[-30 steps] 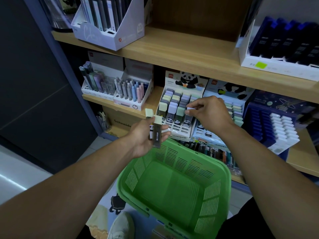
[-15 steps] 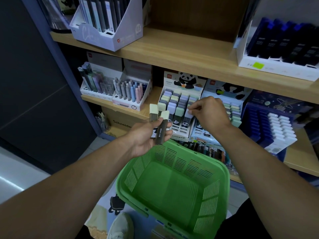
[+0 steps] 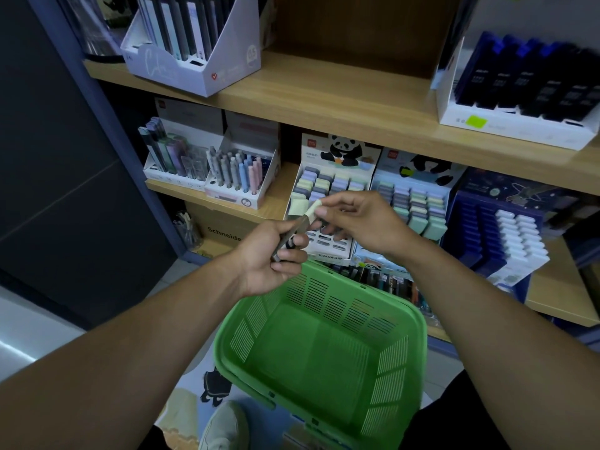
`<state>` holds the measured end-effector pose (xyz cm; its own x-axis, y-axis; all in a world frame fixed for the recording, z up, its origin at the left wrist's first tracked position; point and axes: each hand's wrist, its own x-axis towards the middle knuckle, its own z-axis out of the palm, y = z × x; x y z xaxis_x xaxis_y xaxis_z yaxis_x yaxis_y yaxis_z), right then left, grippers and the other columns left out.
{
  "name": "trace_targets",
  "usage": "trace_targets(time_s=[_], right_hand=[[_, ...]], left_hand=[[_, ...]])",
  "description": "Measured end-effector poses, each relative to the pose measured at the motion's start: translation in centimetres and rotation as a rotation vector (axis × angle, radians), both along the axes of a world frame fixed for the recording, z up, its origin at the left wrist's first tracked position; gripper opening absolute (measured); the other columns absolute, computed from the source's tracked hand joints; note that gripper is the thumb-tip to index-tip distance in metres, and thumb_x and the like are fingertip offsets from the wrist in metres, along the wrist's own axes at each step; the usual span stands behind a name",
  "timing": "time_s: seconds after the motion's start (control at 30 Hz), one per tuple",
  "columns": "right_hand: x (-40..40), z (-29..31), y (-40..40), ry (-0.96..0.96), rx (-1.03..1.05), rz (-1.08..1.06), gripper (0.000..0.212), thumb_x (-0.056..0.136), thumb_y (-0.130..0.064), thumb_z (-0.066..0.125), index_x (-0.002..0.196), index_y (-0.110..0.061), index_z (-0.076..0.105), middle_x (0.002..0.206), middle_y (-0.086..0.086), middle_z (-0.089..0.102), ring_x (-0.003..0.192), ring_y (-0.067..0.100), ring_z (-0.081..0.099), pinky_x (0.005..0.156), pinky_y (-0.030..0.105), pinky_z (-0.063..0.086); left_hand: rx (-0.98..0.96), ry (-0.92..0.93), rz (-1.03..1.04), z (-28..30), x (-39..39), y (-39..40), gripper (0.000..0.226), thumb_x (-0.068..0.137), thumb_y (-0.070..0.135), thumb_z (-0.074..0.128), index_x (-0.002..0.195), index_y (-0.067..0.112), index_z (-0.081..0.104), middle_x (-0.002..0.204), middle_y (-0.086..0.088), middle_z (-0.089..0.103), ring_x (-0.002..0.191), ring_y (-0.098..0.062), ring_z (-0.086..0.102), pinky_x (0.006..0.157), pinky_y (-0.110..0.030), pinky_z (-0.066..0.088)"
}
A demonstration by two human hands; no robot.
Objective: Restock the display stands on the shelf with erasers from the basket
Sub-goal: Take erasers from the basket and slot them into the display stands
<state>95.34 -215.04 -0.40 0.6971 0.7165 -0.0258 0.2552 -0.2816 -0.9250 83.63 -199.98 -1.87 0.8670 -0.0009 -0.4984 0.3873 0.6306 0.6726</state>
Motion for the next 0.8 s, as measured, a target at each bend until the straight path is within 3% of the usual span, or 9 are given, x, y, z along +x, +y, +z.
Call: trace_targets(time_s=[0.17, 0.27, 0.43, 0.5, 0.63, 0.8], right_hand=[[0.4, 0.3, 0.0, 0.267, 0.107, -0.018, 0.014, 0.091, -0.018, 0.069, 0.099, -0.007, 0.068, 0.092, 0.009, 0.076, 0.080, 0.020, 0.072, 0.072, 0.027, 0.061], [0.9, 0.5, -0.3, 0.293, 0.152, -0.102, 0.013, 0.091, -0.013, 0.070, 0.101, -0.005, 0.069, 0.088, 0.011, 0.075, 0.074, 0.019, 0.071, 0.071, 0.027, 0.061], [2.3, 1.6, -2.5, 0.160, 0.155, -0.276, 0.013, 0.092, -0.017, 0.070, 0.102, -0.007, 0.070, 0.092, 0.011, 0.075, 0.075, 0.022, 0.070, 0.073, 0.029, 0.060], [3.0, 1.8, -4.2, -0.007, 0.077, -0.328, 0.008, 0.095, -0.021, 0.068, 0.099, -0.014, 0.070, 0.090, 0.007, 0.074, 0.076, 0.019, 0.072, 0.076, 0.031, 0.060], [3.5, 1.0, -6.8, -0.237, -0.131, -0.333, 0.008, 0.095, -0.027, 0.069, 0.099, -0.021, 0.070, 0.090, 0.000, 0.070, 0.077, 0.015, 0.071, 0.077, 0.036, 0.061], [2.8, -0.3, -7.2, -0.369, -0.162, -0.336, 0.004, 0.093, -0.028, 0.070, 0.096, -0.027, 0.069, 0.092, -0.005, 0.068, 0.085, 0.017, 0.068, 0.080, 0.041, 0.057]], left_hand=[[0.277, 0.065, 0.060, -0.3, 0.1, -0.9, 0.029, 0.107, 0.029, 0.038, 0.112, 0.014, 0.062, 0.075, 0.001, 0.069, 0.051, -0.009, 0.053, 0.039, -0.017, 0.038], [0.378, 0.083, 0.131, -1.0, 0.1, -1.0, 0.037, 0.105, 0.040, 0.044, 0.115, 0.012, 0.065, 0.090, -0.006, 0.077, 0.063, -0.016, 0.068, 0.049, -0.026, 0.051], [0.536, 0.107, 0.119, -1.2, -0.1, -1.4, 0.038, 0.107, 0.040, 0.040, 0.113, 0.013, 0.065, 0.092, -0.008, 0.077, 0.064, -0.018, 0.070, 0.050, -0.029, 0.055], [0.562, 0.082, 0.069, -1.3, 0.0, -1.7, 0.037, 0.107, 0.039, 0.040, 0.115, 0.013, 0.065, 0.092, -0.007, 0.077, 0.065, -0.018, 0.070, 0.050, -0.028, 0.054], [0.591, 0.024, -0.023, -1.2, 0.3, -2.5, 0.030, 0.108, 0.034, 0.038, 0.121, 0.016, 0.057, 0.092, -0.005, 0.078, 0.067, -0.019, 0.071, 0.050, -0.027, 0.054], [0.593, 0.015, -0.050, -1.2, 0.8, -3.1, 0.025, 0.108, 0.029, 0.039, 0.121, 0.015, 0.056, 0.098, -0.006, 0.077, 0.070, -0.019, 0.071, 0.052, -0.028, 0.056]])
